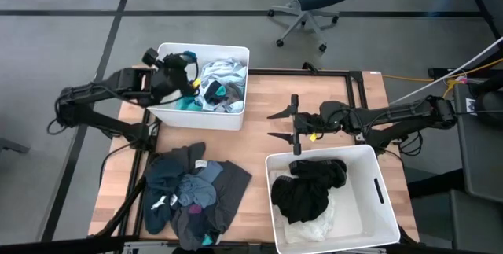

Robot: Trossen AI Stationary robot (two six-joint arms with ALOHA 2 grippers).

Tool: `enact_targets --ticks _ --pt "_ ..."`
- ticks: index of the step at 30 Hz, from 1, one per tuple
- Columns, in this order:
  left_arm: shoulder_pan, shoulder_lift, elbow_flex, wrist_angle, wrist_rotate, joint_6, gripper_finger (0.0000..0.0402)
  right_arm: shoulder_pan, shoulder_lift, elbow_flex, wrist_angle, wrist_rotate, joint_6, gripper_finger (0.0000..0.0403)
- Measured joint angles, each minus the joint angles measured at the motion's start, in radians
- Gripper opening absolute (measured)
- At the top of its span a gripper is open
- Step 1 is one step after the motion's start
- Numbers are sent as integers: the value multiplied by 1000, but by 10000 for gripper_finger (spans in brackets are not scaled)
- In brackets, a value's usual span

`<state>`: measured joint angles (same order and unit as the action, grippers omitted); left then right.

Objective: Sort clothes
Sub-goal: Put the gray sock into the top white laundry bin, then put the blue socks into the top white laundry bin

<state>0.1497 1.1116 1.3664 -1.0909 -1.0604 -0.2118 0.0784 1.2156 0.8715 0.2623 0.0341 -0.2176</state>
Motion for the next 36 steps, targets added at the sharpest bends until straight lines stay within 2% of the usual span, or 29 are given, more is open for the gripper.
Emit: enact_targets --ticks 9,24,27,36 --pt "131 13 -3 40 212 57 15 0 0 0 -2 0 0 233" --pt "176 90 -3 34 224 48 18 0 0 0 -4 0 0 233" --pt "176 93 -3 33 224 52 43 0 0 0 -5 0 -1 233" --pt "176 78 -3 33 229 52 165 0 0 0 -5 0 -1 233"
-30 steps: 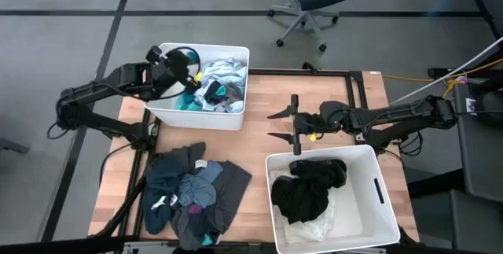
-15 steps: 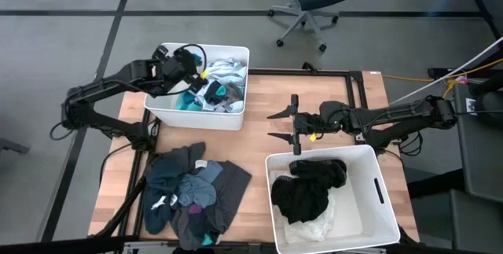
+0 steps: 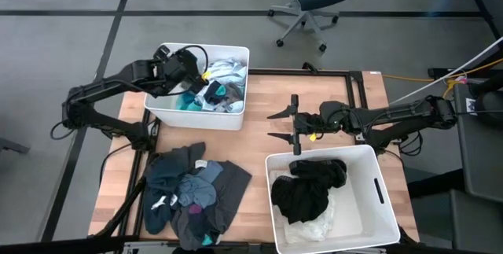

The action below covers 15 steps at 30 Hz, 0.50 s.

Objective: Sort clothes
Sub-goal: Put the blue socks into the top white laundry bin

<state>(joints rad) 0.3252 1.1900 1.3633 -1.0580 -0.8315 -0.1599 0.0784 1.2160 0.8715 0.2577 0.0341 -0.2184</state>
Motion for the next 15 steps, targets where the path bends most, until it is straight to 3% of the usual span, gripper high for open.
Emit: enact_targets --ticks 4,11,15 --pt "-22 -9 0 3 79 -22 191 0 0 0 -2 0 0 233" --pt "-143 -9 1 12 349 -20 198 0 0 0 -5 0 0 233" --pt "-265 -9 1 29 381 -41 198 0 0 0 -5 0 0 233"
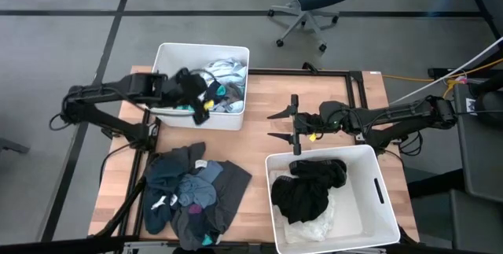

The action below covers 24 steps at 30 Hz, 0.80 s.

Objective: Sort clothes
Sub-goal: Put the blue socks into the top white laundry bin

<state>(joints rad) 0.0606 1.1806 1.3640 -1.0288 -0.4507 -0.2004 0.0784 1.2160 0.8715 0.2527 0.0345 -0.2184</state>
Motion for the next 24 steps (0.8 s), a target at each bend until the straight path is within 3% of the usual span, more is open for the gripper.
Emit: enact_targets --ticks 11,24 --pt "-322 14 -97 9 36 -179 198 0 0 0 -11 0 1 233" --pt "-588 99 -251 85 173 -386 198 0 0 0 -12 0 2 233"
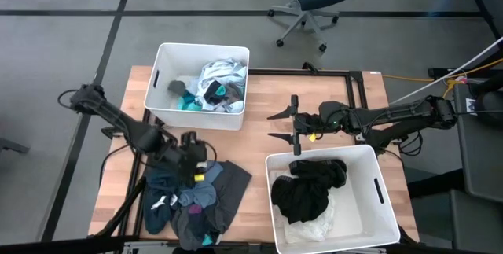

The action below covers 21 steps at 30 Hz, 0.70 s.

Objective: Sort clothes
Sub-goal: Put the blue socks into the top white laundry bin

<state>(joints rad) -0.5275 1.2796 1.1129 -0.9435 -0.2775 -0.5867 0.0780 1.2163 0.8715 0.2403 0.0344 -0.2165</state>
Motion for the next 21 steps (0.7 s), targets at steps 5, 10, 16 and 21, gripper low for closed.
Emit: enact_targets --ticks 5,10,16,21 --pt "-50 80 -11 26 76 -90 198 0 0 0 -2 0 0 233" --pt "-95 157 -11 23 115 -109 198 0 0 0 -6 0 1 233" --pt "-115 216 -11 6 161 -140 198 0 0 0 -5 0 1 233" --pt "-118 235 -11 -23 181 -174 198 0 0 0 -5 0 1 233"
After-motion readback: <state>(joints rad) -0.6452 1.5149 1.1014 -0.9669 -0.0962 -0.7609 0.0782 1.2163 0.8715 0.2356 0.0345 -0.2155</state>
